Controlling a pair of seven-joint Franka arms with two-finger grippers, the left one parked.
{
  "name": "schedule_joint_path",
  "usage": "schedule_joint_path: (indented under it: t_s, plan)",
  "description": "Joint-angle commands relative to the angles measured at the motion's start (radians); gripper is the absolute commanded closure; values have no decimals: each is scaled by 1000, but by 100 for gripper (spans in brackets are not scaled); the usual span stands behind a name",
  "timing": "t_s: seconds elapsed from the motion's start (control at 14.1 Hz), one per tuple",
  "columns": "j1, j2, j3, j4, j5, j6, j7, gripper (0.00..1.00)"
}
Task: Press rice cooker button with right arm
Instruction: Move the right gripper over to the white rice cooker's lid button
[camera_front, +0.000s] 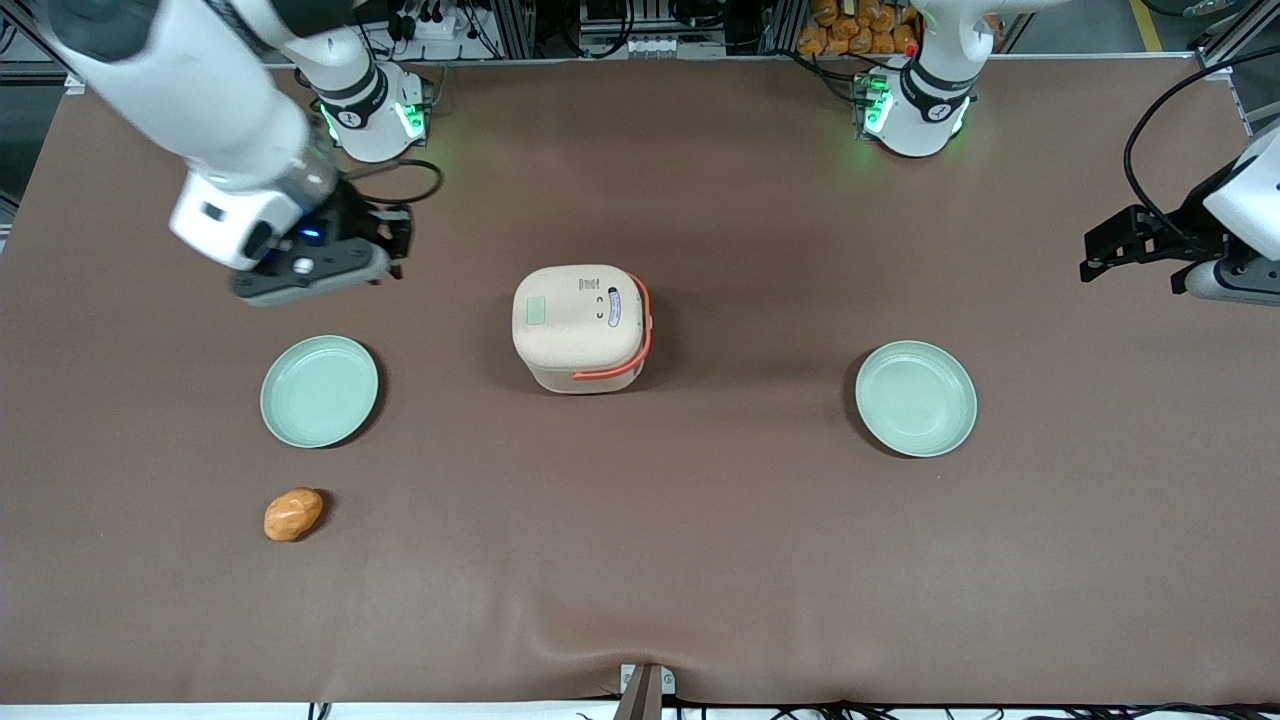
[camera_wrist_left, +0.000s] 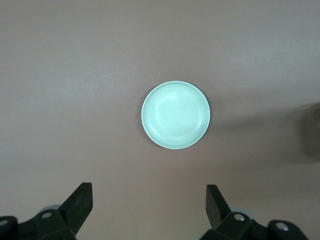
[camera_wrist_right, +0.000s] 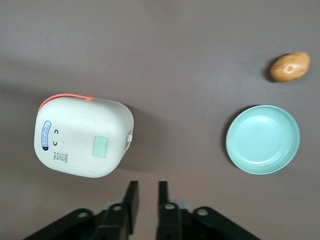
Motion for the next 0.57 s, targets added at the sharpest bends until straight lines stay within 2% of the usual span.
schedule_joint_path:
  t_s: [0.0,0.21,0.5]
  plan:
    - [21,34,-3,-6,48,6,20,100]
    - [36,85,-3,-15,117,6,21,100]
    - [73,146,-3,-27,133,6,21,100]
